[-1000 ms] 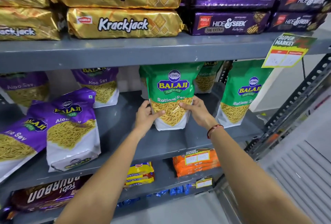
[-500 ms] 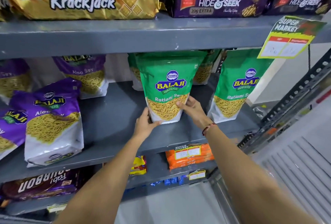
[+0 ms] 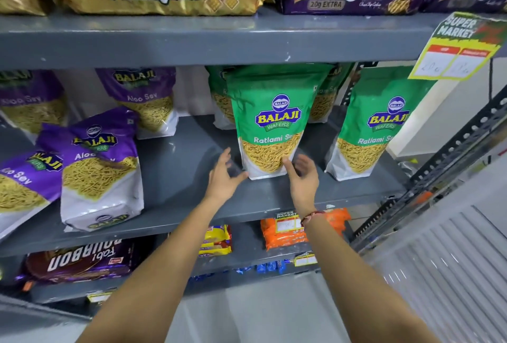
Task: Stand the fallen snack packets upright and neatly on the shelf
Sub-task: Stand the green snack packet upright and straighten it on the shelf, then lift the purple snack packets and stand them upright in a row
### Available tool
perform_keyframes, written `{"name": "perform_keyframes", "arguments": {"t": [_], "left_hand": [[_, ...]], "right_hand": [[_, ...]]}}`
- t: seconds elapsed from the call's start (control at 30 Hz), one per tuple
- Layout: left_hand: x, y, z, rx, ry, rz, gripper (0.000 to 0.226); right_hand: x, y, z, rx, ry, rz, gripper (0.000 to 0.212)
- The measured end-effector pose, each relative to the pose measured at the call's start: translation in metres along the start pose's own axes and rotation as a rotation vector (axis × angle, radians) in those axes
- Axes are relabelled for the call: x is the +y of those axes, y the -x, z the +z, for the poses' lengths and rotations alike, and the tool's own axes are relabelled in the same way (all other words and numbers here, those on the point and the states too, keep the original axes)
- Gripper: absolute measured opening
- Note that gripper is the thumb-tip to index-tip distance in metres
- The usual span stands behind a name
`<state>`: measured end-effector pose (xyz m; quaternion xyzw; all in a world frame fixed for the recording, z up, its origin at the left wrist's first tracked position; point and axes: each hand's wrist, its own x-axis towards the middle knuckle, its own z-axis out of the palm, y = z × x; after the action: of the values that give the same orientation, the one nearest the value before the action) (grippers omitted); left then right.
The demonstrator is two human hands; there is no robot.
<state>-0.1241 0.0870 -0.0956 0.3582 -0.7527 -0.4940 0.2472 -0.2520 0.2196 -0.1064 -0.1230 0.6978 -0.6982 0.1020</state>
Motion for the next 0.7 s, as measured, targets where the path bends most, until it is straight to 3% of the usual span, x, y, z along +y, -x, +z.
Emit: {"name": "perform_keyframes", "arguments": {"t": [0.07, 0.17, 0.3, 0.43, 0.53, 0.6, 0.7], "left_hand": [[0.002, 0.005, -0.032, 0.097, 0.017, 0.048, 0.070], [0.003, 0.013, -0.090, 0.277, 0.011, 0.087, 0.053], [-0.011, 0.033, -0.168, 0.530, -0.015, 0.040, 0.038], [-0.041, 0.065, -0.227, 0.631, -0.077, -0.111, 0.043], [-0.060, 0.078, -0.252, 0.553, -0.053, -0.266, 0.052], [-0.069, 0.081, -0.260, 0.400, 0.117, -0.436, 0.056], [-0.075, 0.085, -0.264, 0.186, 0.320, -0.589, 0.049]], "right_hand": [[0.001, 0.021, 0.015, 0.071, 0.007, -0.104, 0.028], [-0.006, 0.047, 0.051, -0.018, 0.077, -0.227, 0.016], [-0.024, 0.077, 0.117, -0.333, 0.136, -0.207, 0.018], [-0.034, 0.109, 0.173, -0.662, 0.280, -0.023, 0.039], [-0.039, 0.131, 0.202, -0.845, 0.333, 0.139, 0.063], [-0.042, 0.142, 0.214, -0.916, 0.290, 0.245, 0.073], [-0.045, 0.152, 0.223, -1.018, 0.198, 0.340, 0.052]]}}
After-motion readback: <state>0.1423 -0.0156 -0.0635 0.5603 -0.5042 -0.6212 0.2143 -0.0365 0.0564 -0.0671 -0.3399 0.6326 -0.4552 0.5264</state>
